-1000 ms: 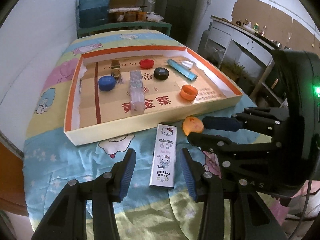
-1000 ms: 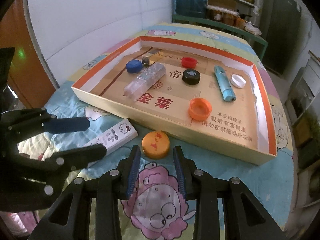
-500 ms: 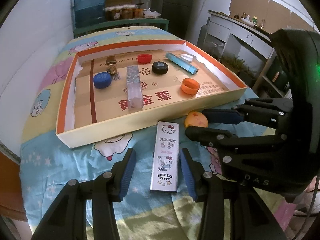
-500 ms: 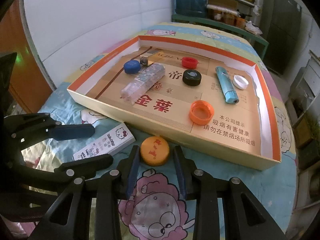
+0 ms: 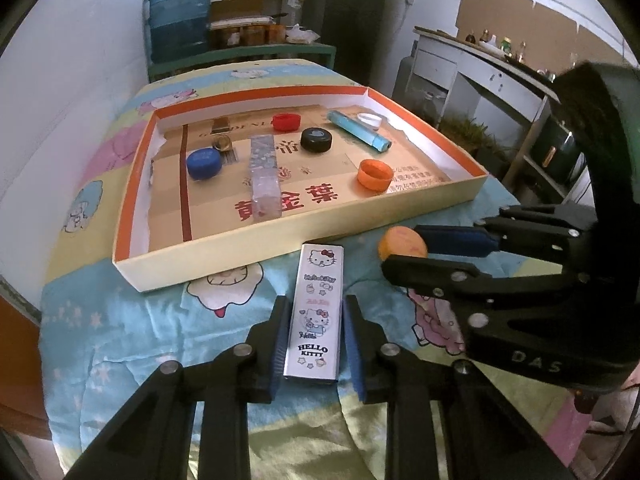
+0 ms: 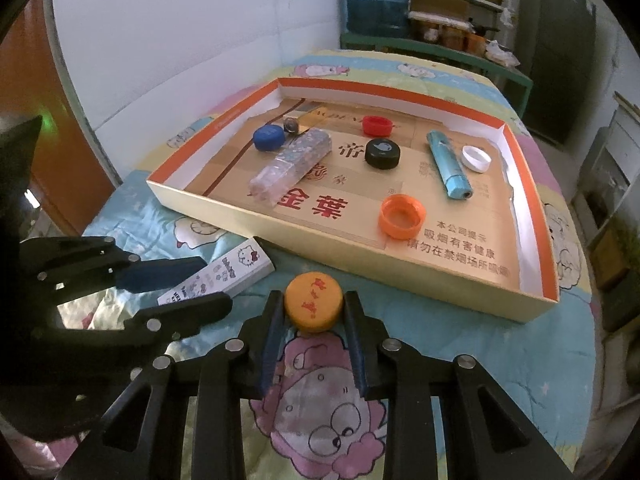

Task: Organize rigid objects
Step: 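Lift and carry the orange cap and Hello Kitty box over the tray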

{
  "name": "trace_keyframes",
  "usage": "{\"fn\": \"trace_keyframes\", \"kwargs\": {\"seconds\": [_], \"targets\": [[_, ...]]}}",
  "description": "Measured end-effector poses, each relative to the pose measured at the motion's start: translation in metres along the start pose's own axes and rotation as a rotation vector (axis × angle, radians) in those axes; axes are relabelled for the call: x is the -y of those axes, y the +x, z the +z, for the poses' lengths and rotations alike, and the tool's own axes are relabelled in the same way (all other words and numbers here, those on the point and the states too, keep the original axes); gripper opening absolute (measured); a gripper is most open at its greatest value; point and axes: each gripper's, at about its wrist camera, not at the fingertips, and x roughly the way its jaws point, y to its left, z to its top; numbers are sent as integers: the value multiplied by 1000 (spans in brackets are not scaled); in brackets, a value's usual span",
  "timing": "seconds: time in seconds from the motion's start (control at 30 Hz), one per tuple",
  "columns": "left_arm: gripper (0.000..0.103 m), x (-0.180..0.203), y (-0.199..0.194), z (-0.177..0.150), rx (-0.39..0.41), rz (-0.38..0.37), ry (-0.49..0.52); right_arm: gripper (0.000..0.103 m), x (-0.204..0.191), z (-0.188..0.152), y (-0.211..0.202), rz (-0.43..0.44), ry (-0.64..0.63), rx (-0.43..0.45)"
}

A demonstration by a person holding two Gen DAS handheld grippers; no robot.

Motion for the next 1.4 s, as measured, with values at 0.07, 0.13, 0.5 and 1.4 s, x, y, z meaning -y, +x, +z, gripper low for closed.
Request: {"fn": "trace_keyframes", "kwargs": {"seconds": [0.07,0.13,0.5,1.4], "targets": [[26,-2,-2,0,6,-8,-12,30,1,-2,-4,1,6,6],[26,-3,-6,0,19,-14,-21,30,2,-3,-9,0,13,13],[26,-7,-34,6,85,-22,-49,30,7,-7,-36,1,40,56],[26,-53,-50,73,163,49,-164,30,7,59,-46,5,-17,153]]}}
